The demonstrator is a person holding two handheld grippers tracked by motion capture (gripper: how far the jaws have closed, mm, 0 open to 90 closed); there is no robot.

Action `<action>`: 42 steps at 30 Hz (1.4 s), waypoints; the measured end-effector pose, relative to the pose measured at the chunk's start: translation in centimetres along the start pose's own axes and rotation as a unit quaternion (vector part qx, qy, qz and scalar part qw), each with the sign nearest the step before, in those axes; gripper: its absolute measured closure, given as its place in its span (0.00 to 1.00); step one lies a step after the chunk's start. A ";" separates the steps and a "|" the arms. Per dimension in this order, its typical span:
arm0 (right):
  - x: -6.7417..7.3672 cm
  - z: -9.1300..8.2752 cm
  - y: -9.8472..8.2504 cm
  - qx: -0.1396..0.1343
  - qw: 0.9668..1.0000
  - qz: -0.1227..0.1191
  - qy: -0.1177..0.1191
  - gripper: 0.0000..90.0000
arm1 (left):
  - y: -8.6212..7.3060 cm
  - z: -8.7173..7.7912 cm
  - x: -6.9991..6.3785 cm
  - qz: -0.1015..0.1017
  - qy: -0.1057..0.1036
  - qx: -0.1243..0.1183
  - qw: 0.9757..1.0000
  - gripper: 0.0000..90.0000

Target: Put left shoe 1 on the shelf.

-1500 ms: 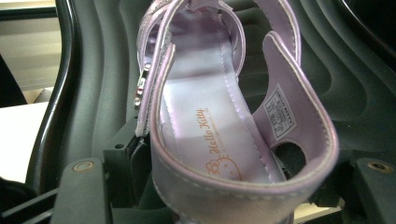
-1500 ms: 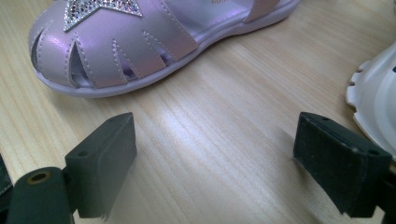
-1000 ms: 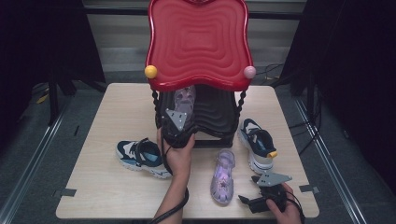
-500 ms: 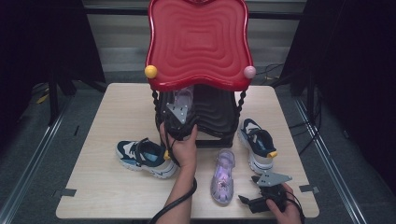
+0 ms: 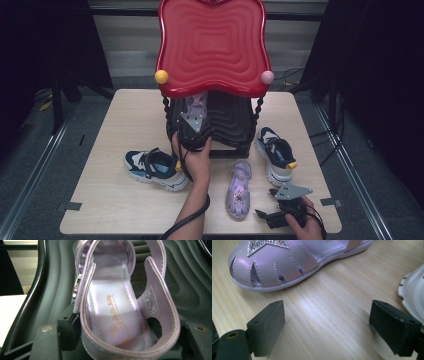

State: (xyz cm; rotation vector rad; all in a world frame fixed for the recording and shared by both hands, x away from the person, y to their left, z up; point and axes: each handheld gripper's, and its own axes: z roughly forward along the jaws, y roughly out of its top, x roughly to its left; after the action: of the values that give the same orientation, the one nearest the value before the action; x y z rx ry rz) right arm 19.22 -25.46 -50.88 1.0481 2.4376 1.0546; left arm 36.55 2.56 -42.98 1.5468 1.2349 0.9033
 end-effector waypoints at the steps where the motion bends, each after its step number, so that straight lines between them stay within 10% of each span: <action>1: 0.0 0.0 0.0 0.000 1.000 0.000 -0.001 0.14 | 0.0 0.0 0.1 -0.002 -0.003 0.001 1.000 0.33; 42: 0.0 0.0 0.0 -0.001 1.000 0.000 0.000 0.14 | 3.6 -2.3 1.1 0.007 -0.079 0.042 0.996 0.18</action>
State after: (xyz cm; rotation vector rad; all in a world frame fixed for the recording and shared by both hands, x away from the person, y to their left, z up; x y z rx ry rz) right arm 19.22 -25.47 -50.88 1.0475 2.4363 1.0554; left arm 35.71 3.90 -38.85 1.6611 1.1621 0.7314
